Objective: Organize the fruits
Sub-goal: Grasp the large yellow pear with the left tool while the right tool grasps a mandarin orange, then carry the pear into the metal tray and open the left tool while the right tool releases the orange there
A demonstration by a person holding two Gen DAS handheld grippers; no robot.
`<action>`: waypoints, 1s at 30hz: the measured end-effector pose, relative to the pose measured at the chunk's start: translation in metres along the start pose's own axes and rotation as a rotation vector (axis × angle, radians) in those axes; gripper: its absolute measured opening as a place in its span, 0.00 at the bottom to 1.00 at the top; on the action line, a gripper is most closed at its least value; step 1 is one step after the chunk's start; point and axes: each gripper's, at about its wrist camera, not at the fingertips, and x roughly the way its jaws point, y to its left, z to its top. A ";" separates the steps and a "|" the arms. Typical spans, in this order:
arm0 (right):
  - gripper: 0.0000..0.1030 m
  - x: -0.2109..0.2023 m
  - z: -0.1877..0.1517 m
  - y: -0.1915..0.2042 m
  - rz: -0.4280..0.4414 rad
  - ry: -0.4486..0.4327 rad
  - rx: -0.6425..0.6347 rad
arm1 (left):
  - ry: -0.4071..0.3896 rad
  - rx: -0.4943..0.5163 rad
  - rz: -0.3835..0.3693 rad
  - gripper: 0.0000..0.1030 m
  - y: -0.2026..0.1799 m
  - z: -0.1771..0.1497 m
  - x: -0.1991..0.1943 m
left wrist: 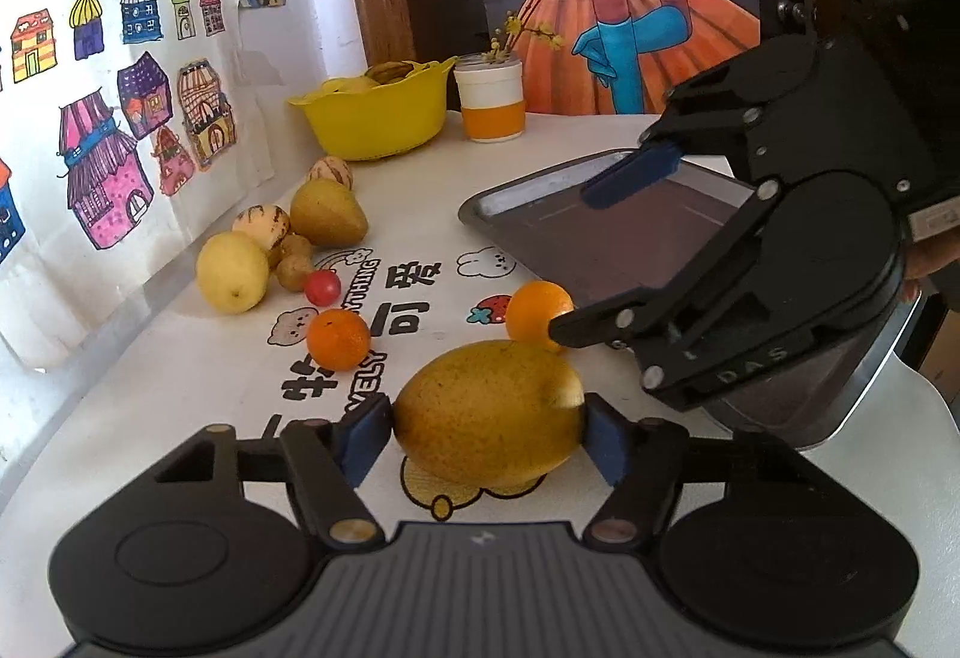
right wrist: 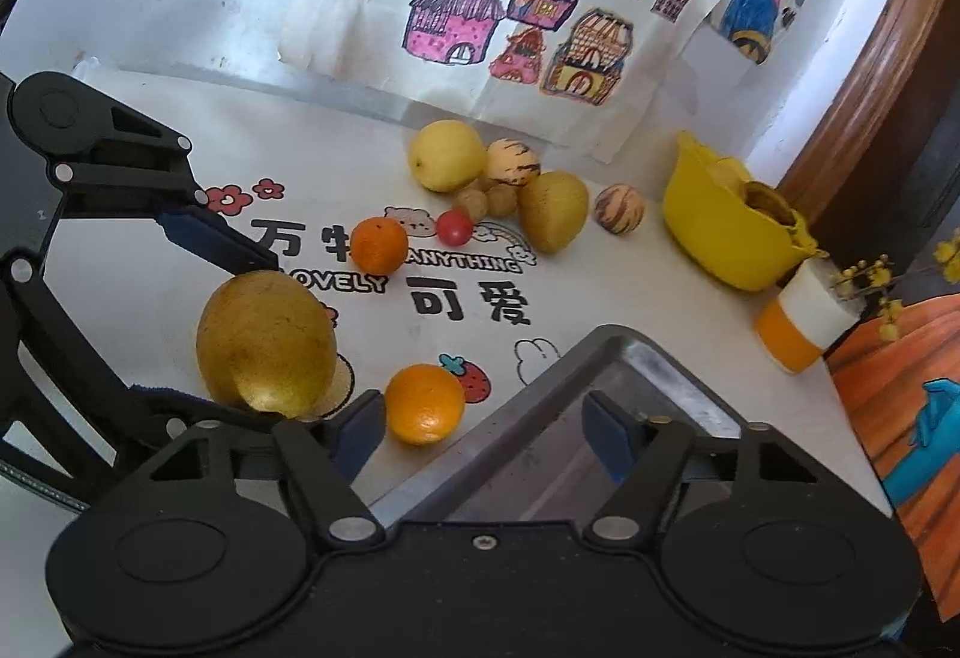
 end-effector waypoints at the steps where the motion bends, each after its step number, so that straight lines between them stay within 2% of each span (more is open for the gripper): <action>1: 0.63 0.002 0.001 -0.001 0.011 0.004 0.007 | -0.002 0.001 -0.001 0.70 0.000 0.000 0.000; 5: 0.47 0.011 0.003 -0.001 0.065 0.022 0.035 | -0.005 -0.010 -0.013 0.70 0.003 -0.004 -0.003; 13: 0.35 0.024 0.001 0.002 0.093 0.045 0.072 | -0.005 -0.058 0.002 0.70 0.014 -0.010 -0.011; 20: 0.34 0.020 0.001 0.000 0.083 -0.007 0.121 | -0.002 -0.087 0.043 0.69 0.018 -0.007 -0.008; 25: 0.35 0.005 -0.002 -0.021 -0.004 -0.075 0.230 | -0.017 -0.155 0.047 0.69 0.031 0.010 0.001; 30: 0.35 0.001 -0.010 -0.051 -0.163 -0.048 0.356 | -0.055 -0.188 0.033 0.69 0.036 0.039 0.017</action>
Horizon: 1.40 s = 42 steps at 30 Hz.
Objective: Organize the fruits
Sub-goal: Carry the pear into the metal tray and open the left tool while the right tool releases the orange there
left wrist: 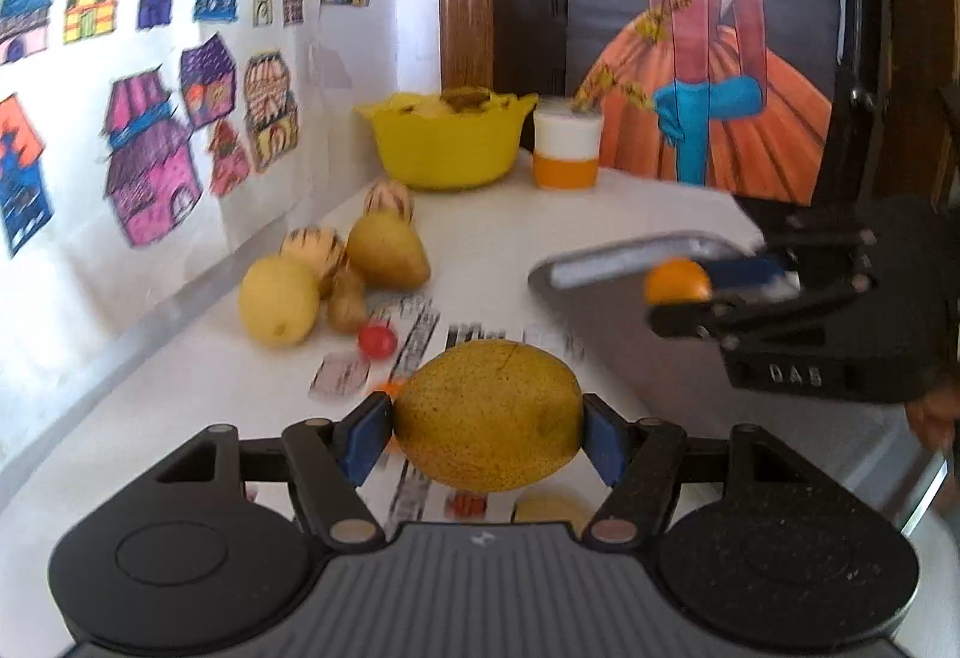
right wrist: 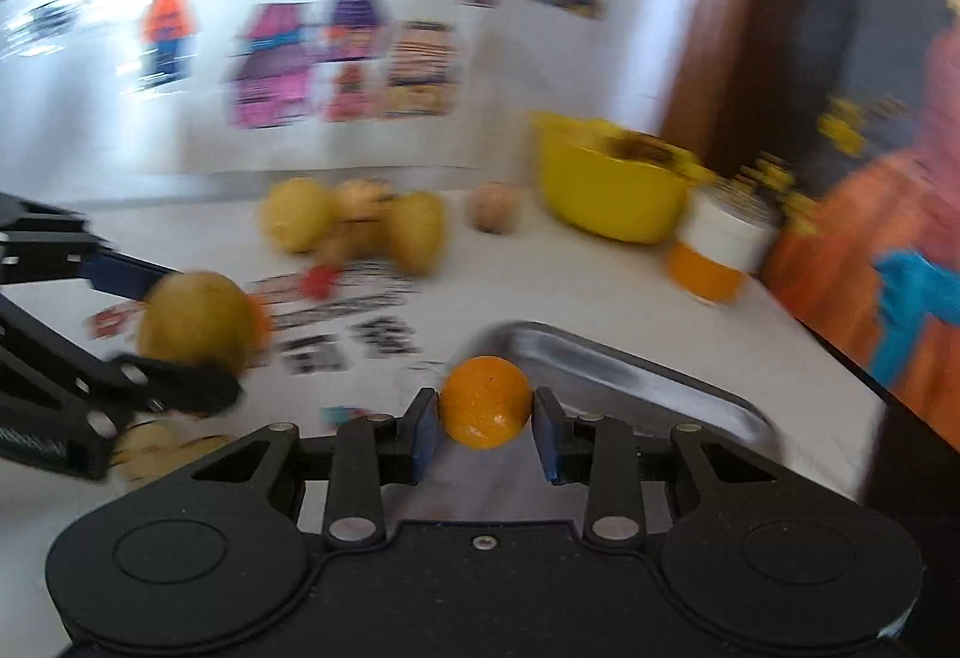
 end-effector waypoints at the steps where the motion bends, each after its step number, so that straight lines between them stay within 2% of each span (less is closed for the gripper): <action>1: 0.35 0.002 0.000 -0.007 -0.030 0.009 0.029 | -0.009 -0.006 -0.007 0.69 -0.001 0.007 0.005; 6: 0.35 0.010 -0.009 -0.034 -0.105 0.044 0.126 | -0.021 -0.031 -0.053 0.69 -0.014 0.037 0.034; 12: 0.35 0.019 -0.017 -0.043 -0.128 0.086 0.127 | 0.036 -0.106 -0.113 0.69 -0.037 0.058 0.075; 18: 0.35 0.014 -0.028 -0.047 -0.143 0.111 0.143 | 0.095 -0.091 -0.141 0.69 -0.056 0.055 0.096; 27: 0.36 0.009 -0.036 -0.045 -0.146 0.115 0.155 | 0.156 -0.067 -0.132 0.70 -0.065 0.046 0.105; 32: 0.52 0.002 -0.038 -0.042 -0.160 0.106 0.164 | 0.175 -0.057 -0.140 0.71 -0.065 0.046 0.104; 37: 0.66 -0.021 -0.038 -0.040 -0.183 0.066 0.202 | 0.102 -0.095 -0.157 0.80 -0.057 0.047 0.083; 42: 0.79 -0.064 -0.033 -0.034 -0.198 0.012 0.246 | 0.043 -0.129 -0.151 0.89 -0.043 0.051 0.050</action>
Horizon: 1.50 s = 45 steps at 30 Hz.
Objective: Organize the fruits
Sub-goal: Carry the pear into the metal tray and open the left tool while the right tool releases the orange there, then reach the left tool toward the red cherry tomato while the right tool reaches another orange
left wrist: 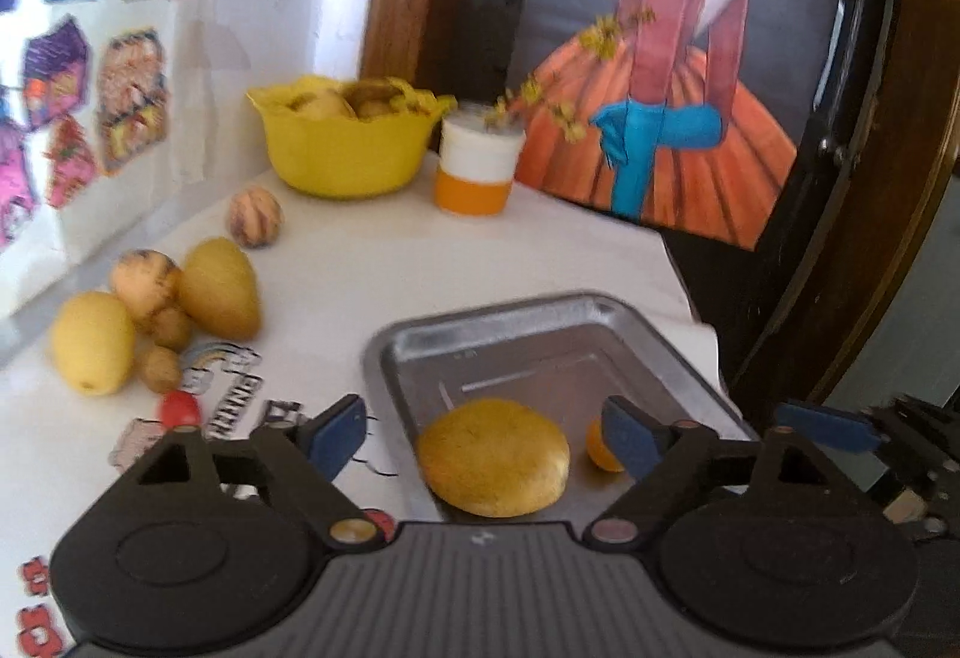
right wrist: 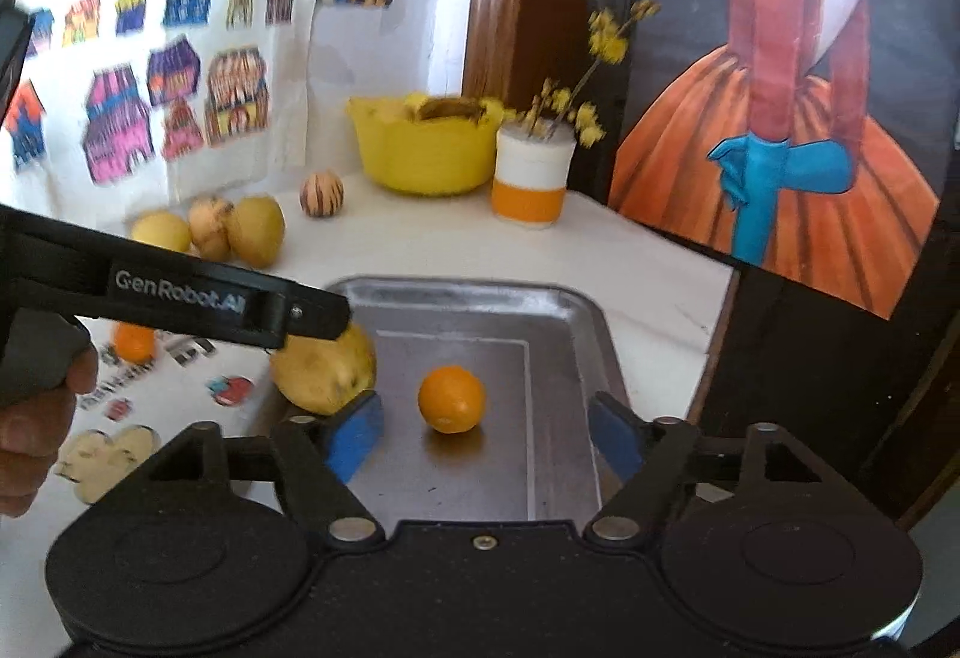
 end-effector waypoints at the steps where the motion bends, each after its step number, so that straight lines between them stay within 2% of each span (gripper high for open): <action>1: 0.83 -0.010 0.001 0.000 0.004 -0.010 0.011 | -0.011 -0.006 0.004 0.91 0.002 0.001 -0.008; 5: 0.96 -0.058 0.005 -0.002 0.038 -0.043 0.060 | -0.060 -0.020 0.013 0.99 0.014 0.002 -0.046; 7: 0.99 -0.084 0.008 -0.002 0.046 -0.057 0.065 | -0.083 -0.018 0.024 0.99 0.021 0.002 -0.065; 13: 0.99 -0.156 0.028 0.004 0.061 -0.079 0.083 | -0.114 0.011 0.052 1.00 0.047 -0.003 -0.124; 19: 0.99 -0.210 0.082 0.026 0.109 -0.089 0.109 | -0.112 0.016 0.097 1.00 0.084 0.009 -0.171; 24: 0.99 -0.233 0.137 0.052 0.202 -0.151 0.091 | -0.174 -0.005 0.143 1.00 0.119 0.029 -0.208; 29: 0.99 -0.218 0.176 0.083 0.241 -0.196 -0.006 | -0.214 0.002 0.212 1.00 0.143 0.041 -0.221; 33: 0.99 -0.182 0.186 0.111 0.255 -0.199 -0.079 | -0.192 0.006 0.242 1.00 0.157 0.043 -0.209; 36: 0.99 -0.147 0.178 0.128 0.266 -0.171 -0.105 | -0.156 0.015 0.250 1.00 0.164 0.043 -0.189; 40: 0.99 -0.102 0.159 0.147 0.275 -0.116 -0.078 | -0.098 0.034 0.234 1.00 0.174 0.040 -0.154; 45: 0.99 -0.050 0.117 0.169 0.247 -0.050 -0.058 | -0.030 0.023 0.157 1.00 0.186 0.033 -0.113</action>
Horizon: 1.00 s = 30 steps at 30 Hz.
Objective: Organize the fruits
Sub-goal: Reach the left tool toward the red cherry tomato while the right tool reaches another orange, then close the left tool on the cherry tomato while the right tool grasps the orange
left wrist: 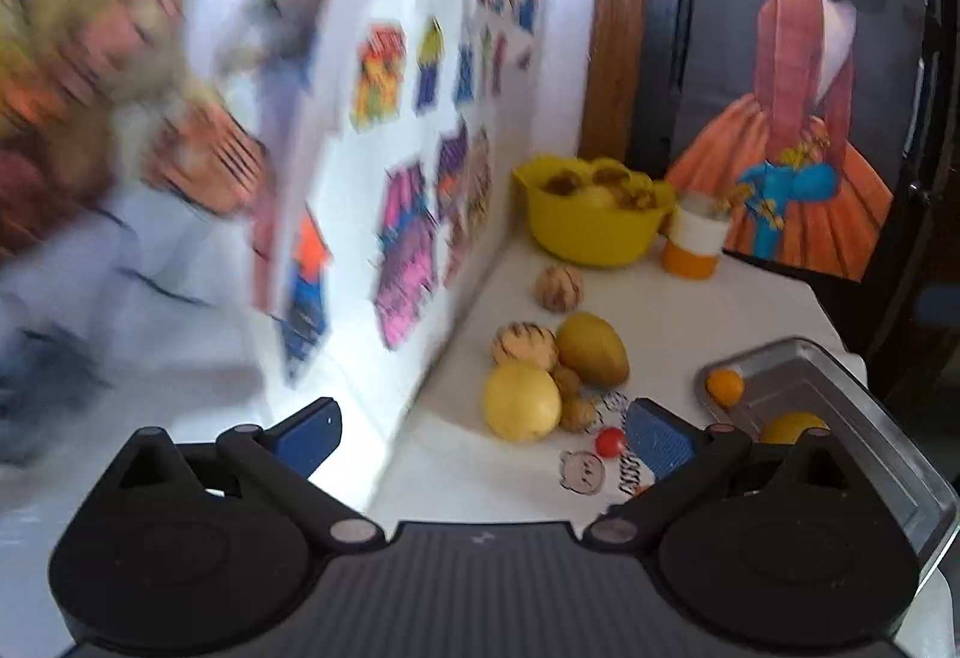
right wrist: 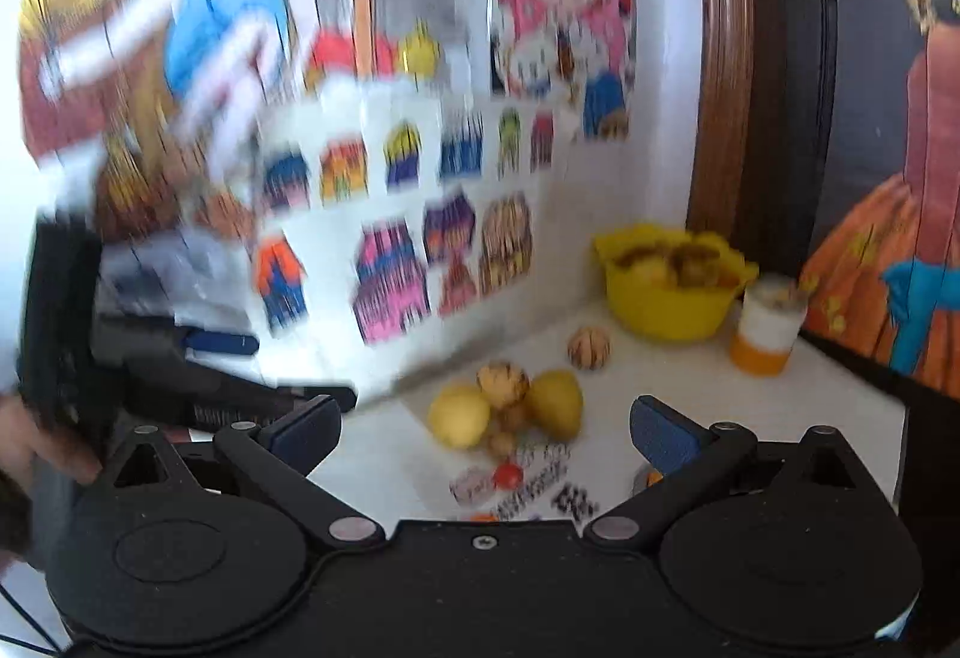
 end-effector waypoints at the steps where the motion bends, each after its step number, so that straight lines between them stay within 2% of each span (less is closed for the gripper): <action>1: 0.99 0.009 -0.010 0.003 -0.011 0.013 -0.009 | 0.011 -0.004 -0.019 1.00 0.001 -0.002 0.007; 6: 0.99 0.044 -0.050 0.019 -0.085 0.064 -0.090 | 0.064 -0.021 -0.102 1.00 0.000 -0.012 0.041; 12: 0.97 0.069 -0.071 0.022 -0.115 0.093 -0.075 | 0.135 0.017 -0.159 0.99 -0.017 -0.018 0.084; 18: 0.87 0.093 -0.082 0.024 -0.107 0.126 -0.111 | 0.198 0.057 -0.186 0.99 -0.032 -0.020 0.119; 21: 0.83 0.105 -0.085 0.018 -0.093 0.146 -0.090 | 0.215 0.063 -0.194 0.99 -0.036 -0.020 0.130; 28: 0.68 0.124 -0.087 0.010 -0.065 0.170 -0.061 | 0.228 0.076 -0.199 0.93 -0.042 -0.021 0.143; 30: 0.63 0.127 -0.089 0.009 -0.054 0.174 -0.054 | 0.227 0.090 -0.191 0.88 -0.046 -0.021 0.143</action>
